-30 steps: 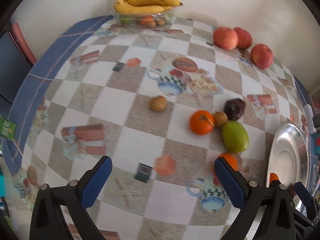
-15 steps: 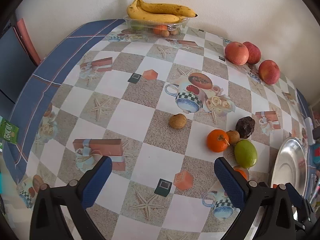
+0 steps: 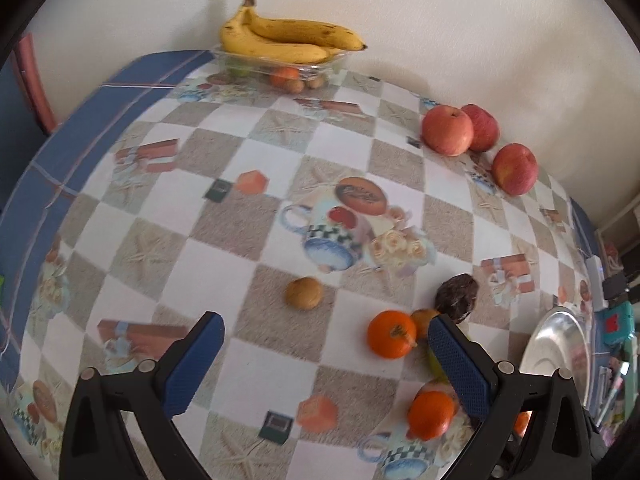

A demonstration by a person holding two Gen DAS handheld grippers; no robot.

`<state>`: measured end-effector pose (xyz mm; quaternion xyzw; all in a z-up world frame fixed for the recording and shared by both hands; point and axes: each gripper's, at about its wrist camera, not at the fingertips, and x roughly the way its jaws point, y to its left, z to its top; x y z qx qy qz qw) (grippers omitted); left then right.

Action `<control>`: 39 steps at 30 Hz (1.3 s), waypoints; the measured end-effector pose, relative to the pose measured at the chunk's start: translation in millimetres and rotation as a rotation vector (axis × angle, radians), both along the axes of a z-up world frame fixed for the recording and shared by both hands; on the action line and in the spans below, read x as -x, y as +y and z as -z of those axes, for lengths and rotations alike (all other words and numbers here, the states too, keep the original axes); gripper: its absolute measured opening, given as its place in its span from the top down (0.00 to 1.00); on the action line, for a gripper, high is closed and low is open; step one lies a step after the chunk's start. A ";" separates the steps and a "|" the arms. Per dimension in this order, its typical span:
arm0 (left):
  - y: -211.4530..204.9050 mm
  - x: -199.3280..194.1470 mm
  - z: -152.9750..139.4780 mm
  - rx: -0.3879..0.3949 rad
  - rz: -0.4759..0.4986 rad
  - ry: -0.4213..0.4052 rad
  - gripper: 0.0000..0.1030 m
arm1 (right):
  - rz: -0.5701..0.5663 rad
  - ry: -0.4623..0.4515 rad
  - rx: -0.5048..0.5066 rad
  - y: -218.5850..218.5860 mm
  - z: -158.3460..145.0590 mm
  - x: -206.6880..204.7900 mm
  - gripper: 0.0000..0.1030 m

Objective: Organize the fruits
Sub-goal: 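Move both open tools toward the remaining tangerines on the table, then grasp a tangerine with the left tool while the right tool grasps a green mango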

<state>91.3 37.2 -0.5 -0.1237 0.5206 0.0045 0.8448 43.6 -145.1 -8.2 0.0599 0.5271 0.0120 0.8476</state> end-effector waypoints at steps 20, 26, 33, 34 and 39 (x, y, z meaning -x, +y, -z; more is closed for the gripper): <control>-23.2 -21.2 44.5 0.247 0.076 0.168 0.64 | -0.090 0.074 0.001 23.2 31.8 -34.0 0.42; -22.3 -18.4 42.0 0.267 0.064 0.178 0.65 | -0.091 0.074 -0.036 23.4 29.8 -32.9 0.55; -17.5 -14.1 21.6 0.283 0.069 0.141 0.65 | -0.105 0.065 -0.059 24.9 22.5 -29.7 0.56; -17.4 -13.1 18.5 0.285 0.069 0.135 0.65 | -0.108 0.058 -0.062 24.6 19.7 -28.7 0.56; -18.7 -8.6 5.0 0.295 0.073 0.108 0.65 | -0.117 0.022 -0.077 21.7 4.2 -22.6 0.56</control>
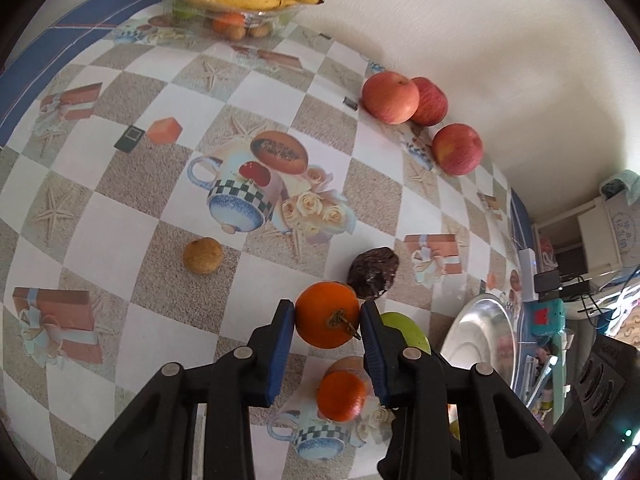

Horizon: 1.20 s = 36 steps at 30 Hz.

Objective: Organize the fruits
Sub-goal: 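Grasp a tangerine with the left tool while the right tool grasps a green mango, then carry the tangerine and green mango over the steel bowl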

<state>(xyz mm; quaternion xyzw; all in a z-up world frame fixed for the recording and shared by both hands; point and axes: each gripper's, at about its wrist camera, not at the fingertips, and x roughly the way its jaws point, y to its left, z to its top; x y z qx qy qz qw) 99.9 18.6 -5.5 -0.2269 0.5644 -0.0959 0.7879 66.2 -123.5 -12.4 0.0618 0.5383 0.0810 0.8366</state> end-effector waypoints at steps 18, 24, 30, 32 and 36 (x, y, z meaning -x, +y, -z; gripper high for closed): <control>-69.8 23.3 -12.2 -0.023 0.160 -0.052 0.65 | 0.184 -0.044 -0.009 -74.2 -24.9 18.5 0.56; -104.5 34.8 -10.6 -0.017 0.252 -0.067 0.65 | 0.328 -0.031 -0.023 -123.4 -24.7 28.3 0.56; -134.7 45.2 -9.4 -0.033 0.349 -0.095 0.65 | 0.449 0.009 -0.054 -163.5 -15.1 40.3 0.56; -143.2 48.3 -9.3 -0.044 0.378 -0.105 0.65 | 0.471 0.025 -0.060 -170.5 -10.9 42.1 0.56; -149.6 49.4 -5.8 -0.050 0.394 -0.102 0.63 | 0.484 0.045 -0.069 -175.6 -5.1 43.9 0.56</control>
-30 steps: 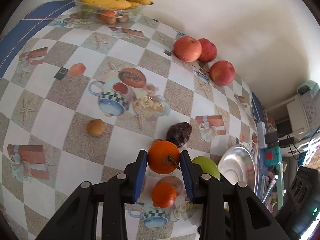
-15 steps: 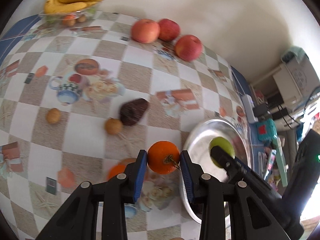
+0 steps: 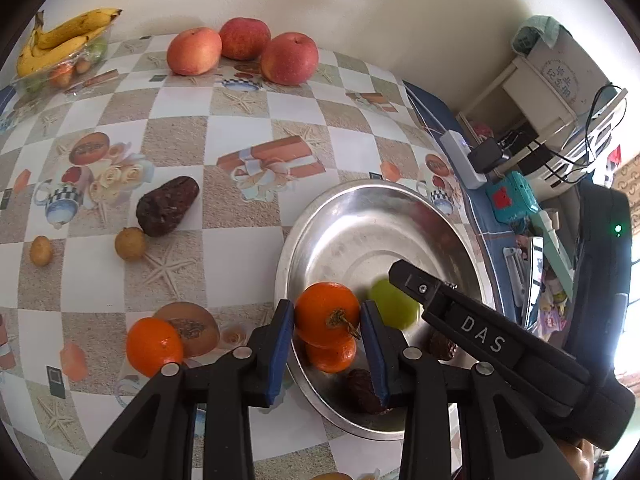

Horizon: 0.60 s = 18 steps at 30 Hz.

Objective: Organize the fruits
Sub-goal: 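Carry the tangerine and green mango over the steel bowl, then open both tools to drop the tangerine and mango into the bowl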

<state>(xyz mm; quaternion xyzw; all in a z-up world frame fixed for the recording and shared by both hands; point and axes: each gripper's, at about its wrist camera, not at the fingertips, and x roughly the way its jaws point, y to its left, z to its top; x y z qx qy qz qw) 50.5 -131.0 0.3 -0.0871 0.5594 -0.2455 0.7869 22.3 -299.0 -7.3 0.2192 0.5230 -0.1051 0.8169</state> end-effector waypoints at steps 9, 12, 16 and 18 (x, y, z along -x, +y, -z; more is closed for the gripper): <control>4.5 -2.6 5.7 0.007 -0.013 0.029 0.59 | -0.004 0.003 0.005 0.5 0.8 -0.5 0.56; 5.8 -2.6 4.1 0.000 -0.015 0.019 0.57 | -0.002 0.005 0.003 1.1 0.9 -0.6 0.56; 9.9 -4.7 6.9 -0.009 -0.033 0.032 0.56 | -0.004 0.012 0.000 2.2 2.6 -0.9 0.56; 13.7 -6.2 8.3 -0.014 -0.049 0.038 0.47 | -0.004 0.014 -0.001 2.4 2.8 -1.2 0.56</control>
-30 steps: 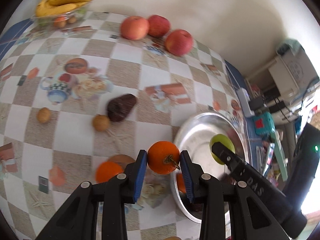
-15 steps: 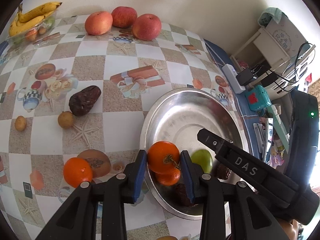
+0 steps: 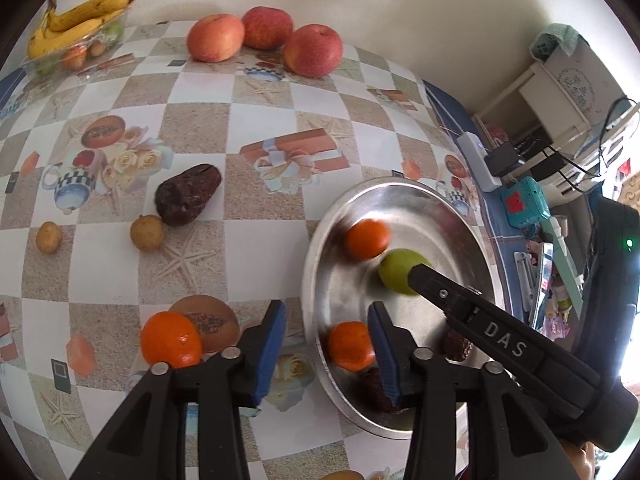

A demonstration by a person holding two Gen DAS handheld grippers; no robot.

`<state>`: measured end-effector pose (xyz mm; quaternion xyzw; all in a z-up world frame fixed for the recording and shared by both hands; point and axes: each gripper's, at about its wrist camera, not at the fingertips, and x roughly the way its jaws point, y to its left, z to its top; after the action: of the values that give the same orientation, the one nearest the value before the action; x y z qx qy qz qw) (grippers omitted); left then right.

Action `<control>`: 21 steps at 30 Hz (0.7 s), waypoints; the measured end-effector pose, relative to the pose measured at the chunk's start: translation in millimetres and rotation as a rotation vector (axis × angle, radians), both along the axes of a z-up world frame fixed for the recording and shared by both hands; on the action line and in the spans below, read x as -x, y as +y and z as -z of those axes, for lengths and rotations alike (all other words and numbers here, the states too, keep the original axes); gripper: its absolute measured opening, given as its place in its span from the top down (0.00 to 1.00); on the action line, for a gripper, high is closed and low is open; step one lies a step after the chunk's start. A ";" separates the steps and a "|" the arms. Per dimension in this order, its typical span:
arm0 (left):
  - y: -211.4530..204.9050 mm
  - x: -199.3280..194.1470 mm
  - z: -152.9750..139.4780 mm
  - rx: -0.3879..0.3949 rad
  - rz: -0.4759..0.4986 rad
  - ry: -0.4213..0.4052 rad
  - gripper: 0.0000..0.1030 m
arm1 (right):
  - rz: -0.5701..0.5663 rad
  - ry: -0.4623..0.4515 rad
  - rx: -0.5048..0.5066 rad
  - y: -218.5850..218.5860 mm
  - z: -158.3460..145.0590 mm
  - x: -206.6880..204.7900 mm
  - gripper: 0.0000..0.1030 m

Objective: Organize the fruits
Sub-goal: 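Open both tools to drop the tangerine and mango into the bowl, then withdraw both open tools from the bowl toward the remaining fruit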

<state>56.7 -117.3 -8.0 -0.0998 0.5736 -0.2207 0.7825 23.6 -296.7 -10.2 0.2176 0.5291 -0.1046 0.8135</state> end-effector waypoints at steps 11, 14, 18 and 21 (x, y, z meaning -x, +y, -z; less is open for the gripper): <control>37.5 -7.4 2.0 -0.082 -0.130 -0.013 0.19 | -0.027 0.014 0.006 7.4 2.0 -0.9 0.55; 54.8 -8.3 1.8 -0.113 -0.194 -0.020 0.11 | -0.043 0.020 0.019 11.7 2.2 -0.5 0.54; 82.0 -8.0 1.4 -0.160 -0.286 -0.028 0.00 | -0.065 0.027 0.036 18.3 3.0 0.3 0.54; 97.5 -6.9 2.6 -0.205 -0.339 -0.033 0.00 | -0.075 0.030 0.051 22.1 2.7 1.3 0.54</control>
<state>63.6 -19.8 -10.6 -0.1110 0.5551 -0.0280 0.8239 22.2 -274.6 -12.9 0.1751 0.5464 -0.0907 0.8140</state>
